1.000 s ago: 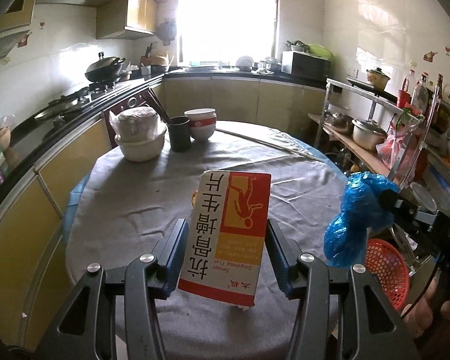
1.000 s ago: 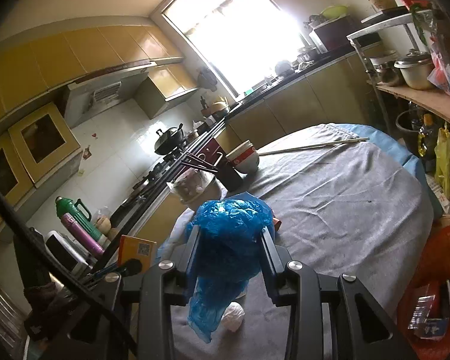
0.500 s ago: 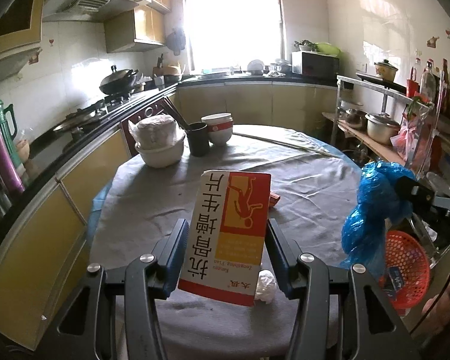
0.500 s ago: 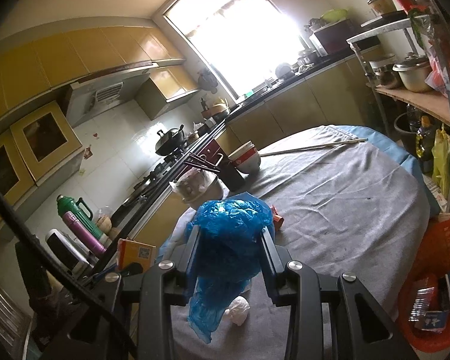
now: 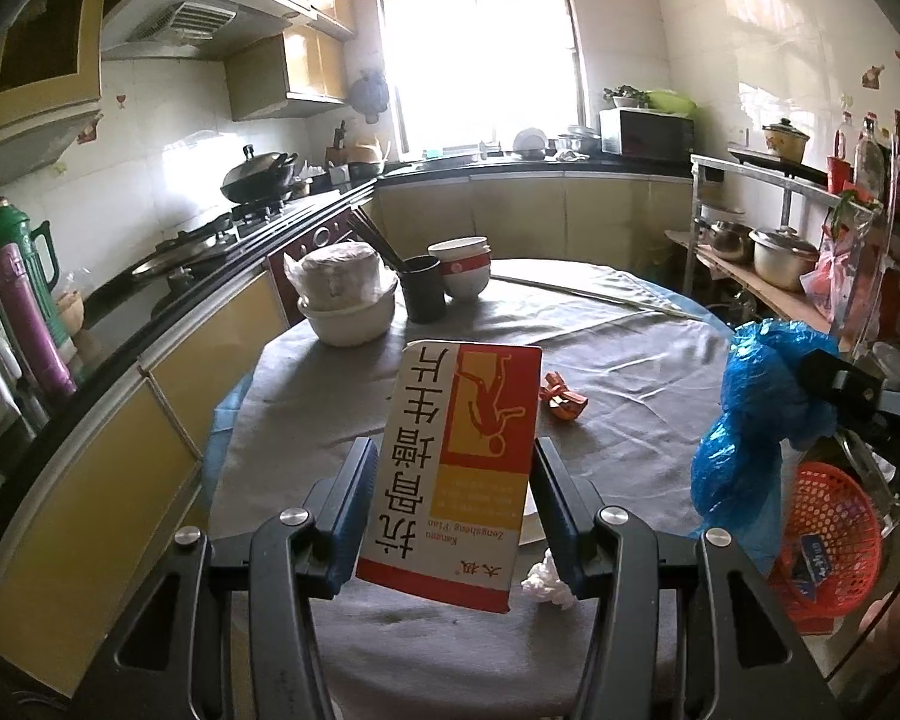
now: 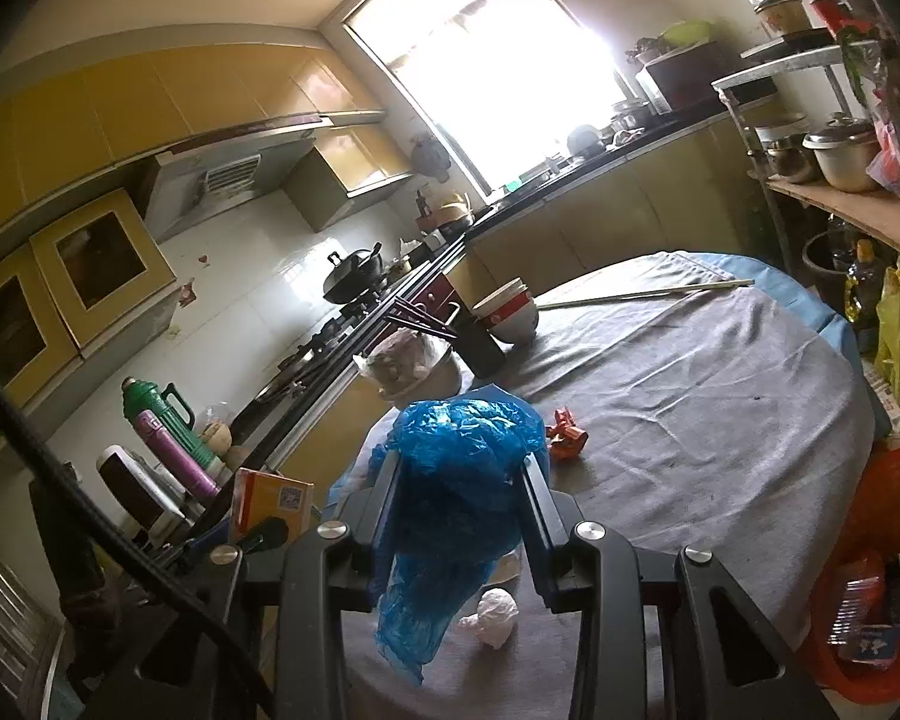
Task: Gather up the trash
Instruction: 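Lift the orange box with left tool while right tool lifts the blue bag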
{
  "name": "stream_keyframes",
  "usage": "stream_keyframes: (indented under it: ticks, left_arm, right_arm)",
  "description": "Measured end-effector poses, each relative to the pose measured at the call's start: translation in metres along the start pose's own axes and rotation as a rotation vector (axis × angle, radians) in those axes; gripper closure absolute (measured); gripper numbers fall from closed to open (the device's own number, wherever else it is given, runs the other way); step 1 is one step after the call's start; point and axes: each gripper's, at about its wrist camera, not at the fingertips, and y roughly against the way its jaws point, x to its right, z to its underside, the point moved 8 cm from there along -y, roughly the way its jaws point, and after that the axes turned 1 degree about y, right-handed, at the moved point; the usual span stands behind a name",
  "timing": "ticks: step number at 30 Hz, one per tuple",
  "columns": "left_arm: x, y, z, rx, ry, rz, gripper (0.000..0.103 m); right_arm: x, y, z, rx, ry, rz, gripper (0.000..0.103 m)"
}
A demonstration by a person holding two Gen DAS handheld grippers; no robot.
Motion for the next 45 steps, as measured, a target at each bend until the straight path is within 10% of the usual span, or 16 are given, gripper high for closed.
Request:
stream_keyframes:
  ticks: [45]
  left_arm:
    - [0.028, 0.011, -0.008, 0.032, -0.095, -0.007, 0.049]
  right_arm:
    - [0.014, 0.025, -0.009, 0.061, -0.025, 0.001, 0.064]
